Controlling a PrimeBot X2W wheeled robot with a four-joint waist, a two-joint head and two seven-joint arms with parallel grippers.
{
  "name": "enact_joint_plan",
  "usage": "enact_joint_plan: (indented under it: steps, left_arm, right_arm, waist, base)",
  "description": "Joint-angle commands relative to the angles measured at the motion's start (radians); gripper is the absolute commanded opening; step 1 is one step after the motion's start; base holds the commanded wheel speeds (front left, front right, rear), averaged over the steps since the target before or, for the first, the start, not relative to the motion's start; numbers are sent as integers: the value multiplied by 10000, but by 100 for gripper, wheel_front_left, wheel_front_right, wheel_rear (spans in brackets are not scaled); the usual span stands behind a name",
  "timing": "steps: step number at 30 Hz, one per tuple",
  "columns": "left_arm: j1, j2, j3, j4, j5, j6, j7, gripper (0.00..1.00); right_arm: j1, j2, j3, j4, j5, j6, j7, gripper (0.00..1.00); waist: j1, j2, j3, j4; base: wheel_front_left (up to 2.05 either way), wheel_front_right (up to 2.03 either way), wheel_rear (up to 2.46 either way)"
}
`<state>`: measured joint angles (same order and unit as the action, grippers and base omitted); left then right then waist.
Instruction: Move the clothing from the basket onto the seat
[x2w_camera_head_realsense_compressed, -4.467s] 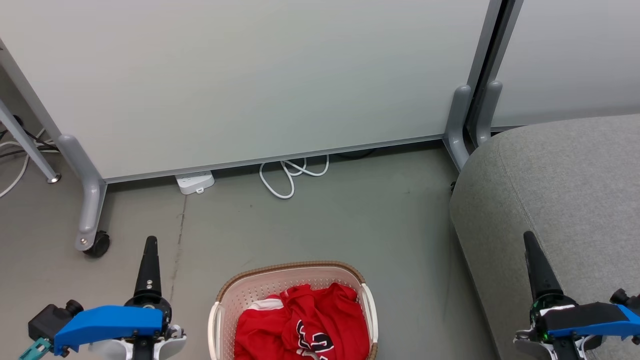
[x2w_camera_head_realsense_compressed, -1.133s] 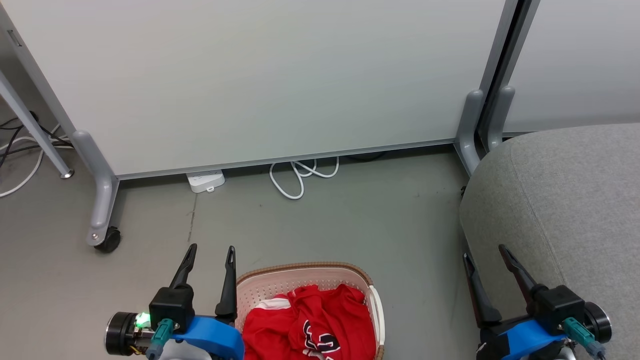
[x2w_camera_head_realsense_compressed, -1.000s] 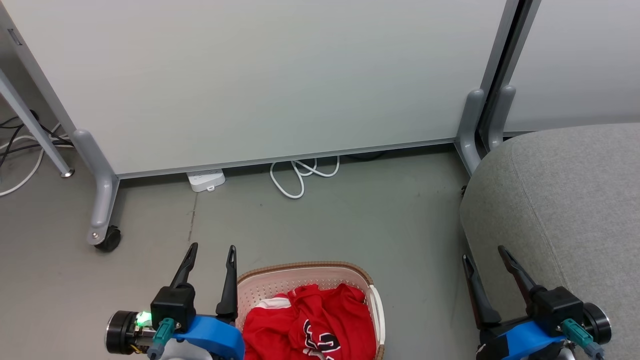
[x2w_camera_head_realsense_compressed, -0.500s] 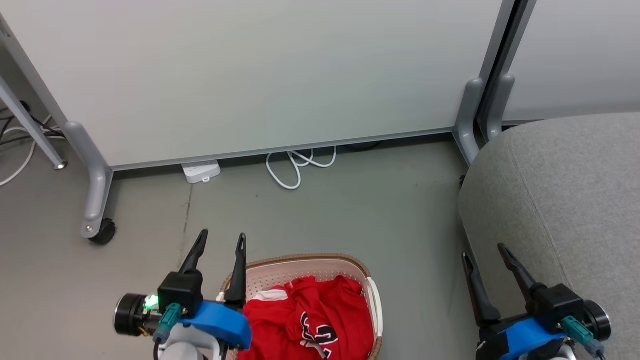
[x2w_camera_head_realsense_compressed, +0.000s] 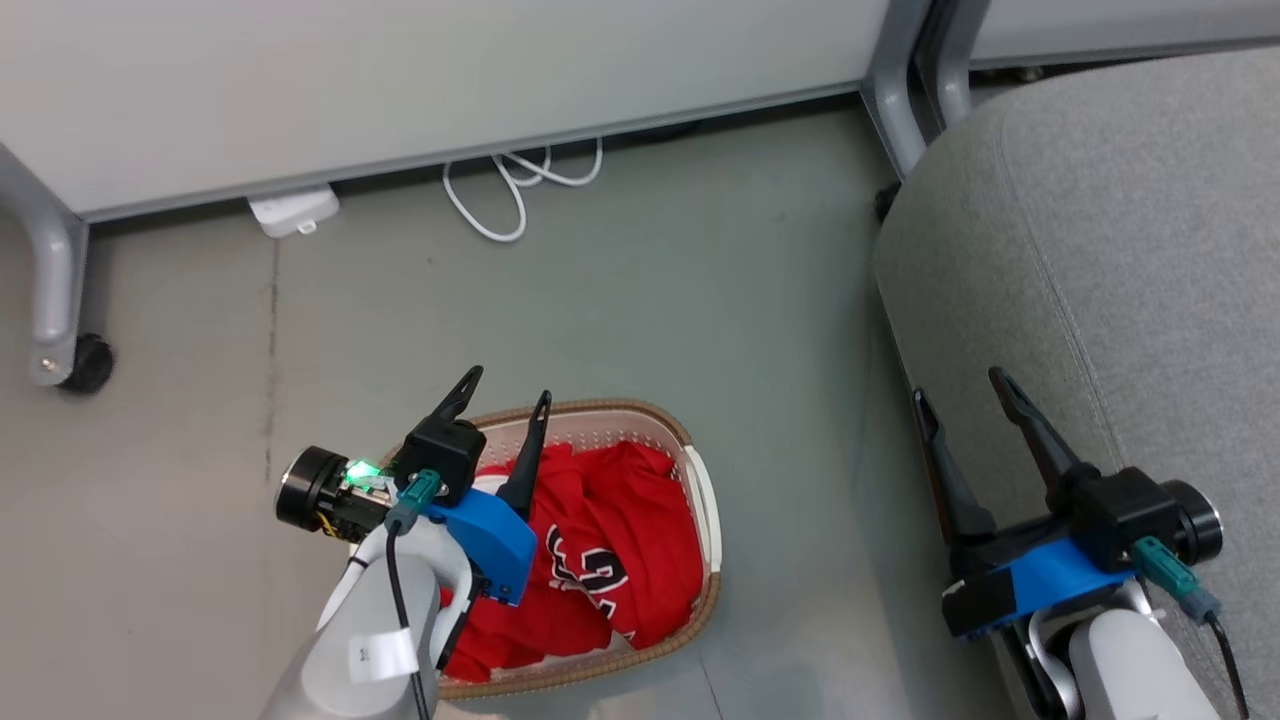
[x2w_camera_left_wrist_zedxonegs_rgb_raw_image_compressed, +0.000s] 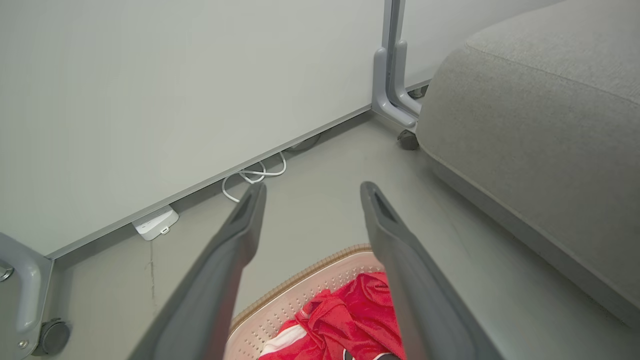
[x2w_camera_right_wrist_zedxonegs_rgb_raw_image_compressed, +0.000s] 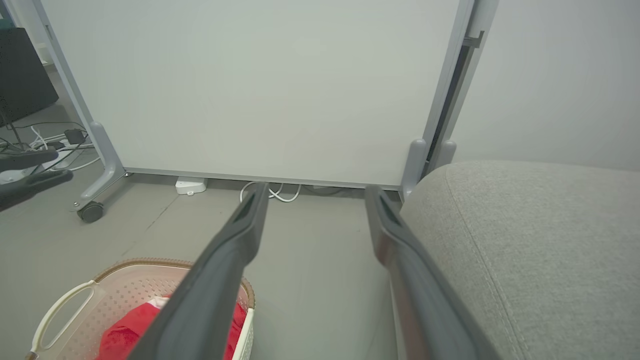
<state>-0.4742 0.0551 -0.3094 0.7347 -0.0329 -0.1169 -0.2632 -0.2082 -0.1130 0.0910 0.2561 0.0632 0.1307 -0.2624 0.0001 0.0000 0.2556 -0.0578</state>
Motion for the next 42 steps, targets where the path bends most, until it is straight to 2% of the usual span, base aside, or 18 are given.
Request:
enact_joint_plan:
  steps: [1,11,16,28,34,42]
  left_arm:
    - [-193,94,-39,106,72,-54,-26,100]
    - [-2330,156,-866,3636,110,-140,226,100]
    - [-3055,103,-1211,4837,-41,-134,889,100]
    - [-4280,327,-2084,5425,-335,-138,1927,100]
    - [-4777,565,-2195,5498,-261,287,2515,100]
    - [-5251,636,-2360,5533,-264,448,2786,100]
  right_arm:
    - [-180,-18,-7,-45,50,2,-38,100]
    - [-1326,-92,216,-408,104,1,-37,100]
    - [-1741,-134,213,-594,121,1,-38,100]
    - [-2528,-151,153,-1115,75,1,-37,100]
    - [-2741,-125,139,-1343,48,1,-37,100]
    - [-2910,-138,70,-1559,65,1,-37,100]
  waist:
    - [-1,0,711,-459]
    - [-1,0,2748,-1131]
    - [-1,0,3665,-1285]
    - [-1,0,5594,-1394]
    - [-1,0,6300,-1434]
    - [-1,0,7020,-1488]
  base:
    - [0,0,0]
    - [0,0,0]
    - [0,0,0]
    - [0,0,0]
    - [0,0,0]
    - [0,0,0]
